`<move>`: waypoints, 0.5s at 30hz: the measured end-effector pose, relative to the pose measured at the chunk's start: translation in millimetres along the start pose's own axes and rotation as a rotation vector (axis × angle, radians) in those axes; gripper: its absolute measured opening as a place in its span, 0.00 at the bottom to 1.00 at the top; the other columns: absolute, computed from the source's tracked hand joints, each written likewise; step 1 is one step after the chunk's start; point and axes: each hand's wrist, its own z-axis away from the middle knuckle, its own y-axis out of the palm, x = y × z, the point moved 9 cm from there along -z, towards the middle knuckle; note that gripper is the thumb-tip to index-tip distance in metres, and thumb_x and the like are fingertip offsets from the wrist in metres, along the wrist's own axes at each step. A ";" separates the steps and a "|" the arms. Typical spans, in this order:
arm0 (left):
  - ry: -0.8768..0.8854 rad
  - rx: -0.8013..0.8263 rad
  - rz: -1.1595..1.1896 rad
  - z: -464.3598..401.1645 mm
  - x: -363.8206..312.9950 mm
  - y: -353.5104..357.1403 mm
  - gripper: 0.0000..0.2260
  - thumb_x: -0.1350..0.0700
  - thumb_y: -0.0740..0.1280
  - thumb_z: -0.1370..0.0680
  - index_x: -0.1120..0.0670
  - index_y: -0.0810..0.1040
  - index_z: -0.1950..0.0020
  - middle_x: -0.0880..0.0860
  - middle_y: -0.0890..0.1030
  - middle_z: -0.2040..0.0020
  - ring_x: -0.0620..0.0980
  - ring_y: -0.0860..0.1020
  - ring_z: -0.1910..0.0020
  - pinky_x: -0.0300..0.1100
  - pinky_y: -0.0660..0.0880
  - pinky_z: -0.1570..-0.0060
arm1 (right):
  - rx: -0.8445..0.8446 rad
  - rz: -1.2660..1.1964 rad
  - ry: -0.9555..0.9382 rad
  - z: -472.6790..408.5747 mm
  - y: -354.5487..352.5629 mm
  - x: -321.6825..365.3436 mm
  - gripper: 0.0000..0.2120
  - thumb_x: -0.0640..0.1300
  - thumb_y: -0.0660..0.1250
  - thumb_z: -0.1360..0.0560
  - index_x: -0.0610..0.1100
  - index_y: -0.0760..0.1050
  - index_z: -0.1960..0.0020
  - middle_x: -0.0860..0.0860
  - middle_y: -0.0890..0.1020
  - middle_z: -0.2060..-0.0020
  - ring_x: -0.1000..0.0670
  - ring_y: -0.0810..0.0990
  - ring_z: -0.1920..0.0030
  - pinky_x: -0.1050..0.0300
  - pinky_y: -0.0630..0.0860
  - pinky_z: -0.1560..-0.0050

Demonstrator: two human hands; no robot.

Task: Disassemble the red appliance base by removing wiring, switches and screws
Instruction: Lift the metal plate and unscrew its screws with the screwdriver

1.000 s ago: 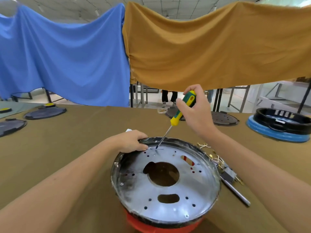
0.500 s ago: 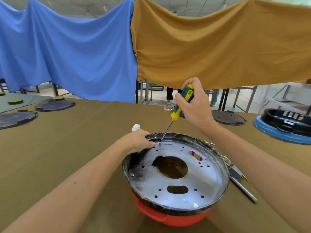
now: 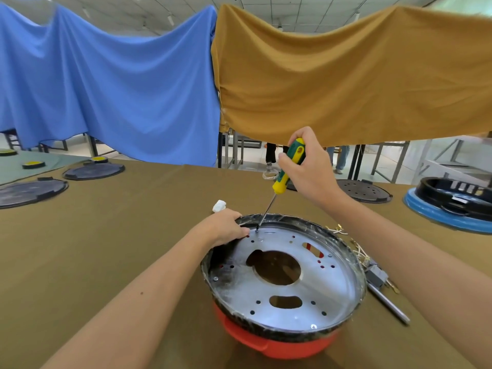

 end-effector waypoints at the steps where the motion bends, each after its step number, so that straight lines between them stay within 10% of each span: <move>1: 0.004 0.000 0.002 0.1 -0.3 -0.1 0.11 0.50 0.63 0.19 0.57 0.75 0.46 0.51 0.69 0.45 0.47 0.70 0.67 0.38 0.66 0.67 | 0.025 0.011 0.006 -2.2 1.2 0.2 0.09 0.40 0.67 0.22 0.42 0.66 0.48 0.51 0.69 0.69 0.57 0.66 0.72 0.60 0.70 0.71; 8: -0.016 -0.019 0.023 -3.2 4.5 0.1 0.14 0.48 0.64 0.19 0.58 0.77 0.44 0.52 0.76 0.58 0.48 0.71 0.64 0.41 0.68 0.62 | 0.307 0.086 -0.011 -23.1 26.6 17.9 0.10 0.42 0.69 0.23 0.43 0.68 0.47 0.50 0.71 0.66 0.57 0.65 0.71 0.68 0.67 0.72; 15: 0.128 -0.170 -0.091 9.2 -10.5 -10.7 0.16 0.48 0.67 0.22 0.51 0.68 0.38 0.53 0.72 0.44 0.50 0.74 0.54 0.44 0.71 0.54 | 0.459 0.636 -0.013 -47.8 42.3 32.6 0.21 0.61 0.63 0.22 0.45 0.64 0.60 0.51 0.71 0.65 0.50 0.69 0.67 0.55 0.65 0.67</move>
